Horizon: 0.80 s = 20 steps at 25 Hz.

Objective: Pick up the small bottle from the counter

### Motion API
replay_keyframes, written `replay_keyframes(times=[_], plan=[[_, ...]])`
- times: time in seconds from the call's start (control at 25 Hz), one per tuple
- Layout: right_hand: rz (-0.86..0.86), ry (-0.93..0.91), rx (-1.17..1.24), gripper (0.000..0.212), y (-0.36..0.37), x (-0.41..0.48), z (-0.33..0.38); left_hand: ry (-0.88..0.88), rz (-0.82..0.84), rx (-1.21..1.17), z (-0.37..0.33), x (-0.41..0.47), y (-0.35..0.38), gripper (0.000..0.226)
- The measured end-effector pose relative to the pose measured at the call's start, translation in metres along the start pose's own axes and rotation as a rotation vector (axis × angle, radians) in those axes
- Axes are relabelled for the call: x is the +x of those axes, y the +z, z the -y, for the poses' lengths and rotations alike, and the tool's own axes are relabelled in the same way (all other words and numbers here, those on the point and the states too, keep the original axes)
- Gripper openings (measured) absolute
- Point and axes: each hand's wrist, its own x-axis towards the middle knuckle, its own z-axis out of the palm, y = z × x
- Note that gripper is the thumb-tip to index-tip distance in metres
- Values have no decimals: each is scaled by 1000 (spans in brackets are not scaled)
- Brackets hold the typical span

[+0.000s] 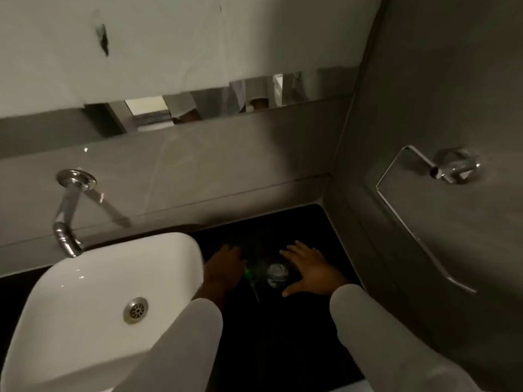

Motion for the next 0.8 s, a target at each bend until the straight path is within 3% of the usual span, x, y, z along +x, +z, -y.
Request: replay_keyframes(times=[0.2, 0.52, 0.68, 0.72, 0.8], plan=[[-23, 23, 236, 95, 31, 23, -1, -264, 91, -173, 0, 17, 53, 48], [-161, 32, 326, 55, 28, 54, -13, -399, 83, -356, -2, 45, 63, 40], [-86, 62, 286, 53, 13, 70, -21, -281, -274, -498, -13, 47, 12, 17], [-63, 79, 291, 52, 10, 74, -21, -182, -380, -608, -20, 45, -3, 9], [-15, 131, 277, 55, 4, 79, -20, 83, -537, -767, -34, 38, -27, 16]])
